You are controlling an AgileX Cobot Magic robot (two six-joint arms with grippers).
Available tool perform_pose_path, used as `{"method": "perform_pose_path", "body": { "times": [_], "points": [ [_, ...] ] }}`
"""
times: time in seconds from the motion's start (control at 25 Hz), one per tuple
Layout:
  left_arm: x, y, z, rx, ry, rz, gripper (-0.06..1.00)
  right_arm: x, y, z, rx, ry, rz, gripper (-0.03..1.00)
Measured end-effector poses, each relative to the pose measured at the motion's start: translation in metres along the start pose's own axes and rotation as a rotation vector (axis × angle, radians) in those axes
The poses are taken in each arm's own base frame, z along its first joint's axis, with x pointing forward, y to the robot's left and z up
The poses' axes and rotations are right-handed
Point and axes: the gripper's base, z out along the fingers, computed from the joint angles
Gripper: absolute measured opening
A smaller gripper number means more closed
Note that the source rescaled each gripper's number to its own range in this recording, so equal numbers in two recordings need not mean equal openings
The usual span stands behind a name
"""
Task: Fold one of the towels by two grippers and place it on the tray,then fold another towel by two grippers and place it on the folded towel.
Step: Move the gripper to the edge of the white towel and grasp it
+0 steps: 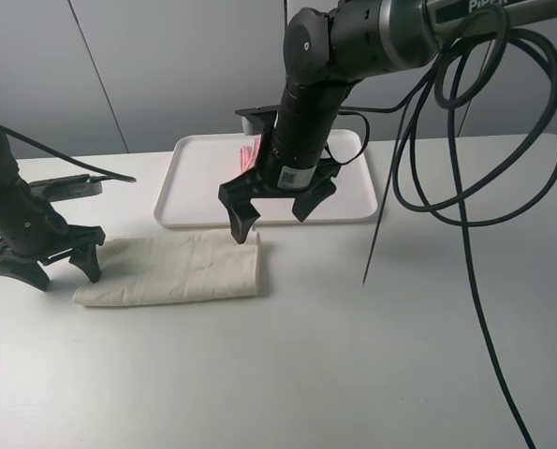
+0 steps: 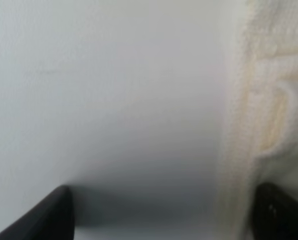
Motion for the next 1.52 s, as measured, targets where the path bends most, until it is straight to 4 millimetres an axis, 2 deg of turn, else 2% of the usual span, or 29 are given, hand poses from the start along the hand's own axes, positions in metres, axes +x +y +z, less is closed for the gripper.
{"method": "perform_pose_path", "body": {
  "times": [0.2, 0.44, 0.68, 0.96, 1.28, 1.52],
  "points": [
    [0.000, 0.000, 0.000, 0.000, 0.000, 0.000, 0.92, -0.005, 0.000, 0.004, -0.006, -0.047, 0.045, 1.00],
    [0.000, 0.000, 0.000, -0.001, 0.000, 0.001, 0.92, -0.012, -0.006, 0.032, 0.002, -0.006, 0.072, 1.00],
    [0.000, 0.000, 0.000, -0.001, 0.000, 0.001, 0.92, -0.023, -0.008, 0.043, 0.014, 0.021, 0.150, 1.00],
    [-0.001, 0.000, 0.000, -0.002, -0.004, 0.003, 0.92, -0.019, -0.008, 0.059, 0.023, 0.096, 0.198, 1.00],
    [-0.001, 0.000, 0.000, -0.003, -0.005, 0.016, 0.92, -0.012, 0.022, 0.075, 0.058, 0.111, 0.127, 1.00],
    [-0.001, 0.000, 0.000, -0.003, -0.005, 0.020, 0.92, -0.012, 0.027, 0.078, 0.139, 0.084, 0.102, 1.00]
  ]
}}
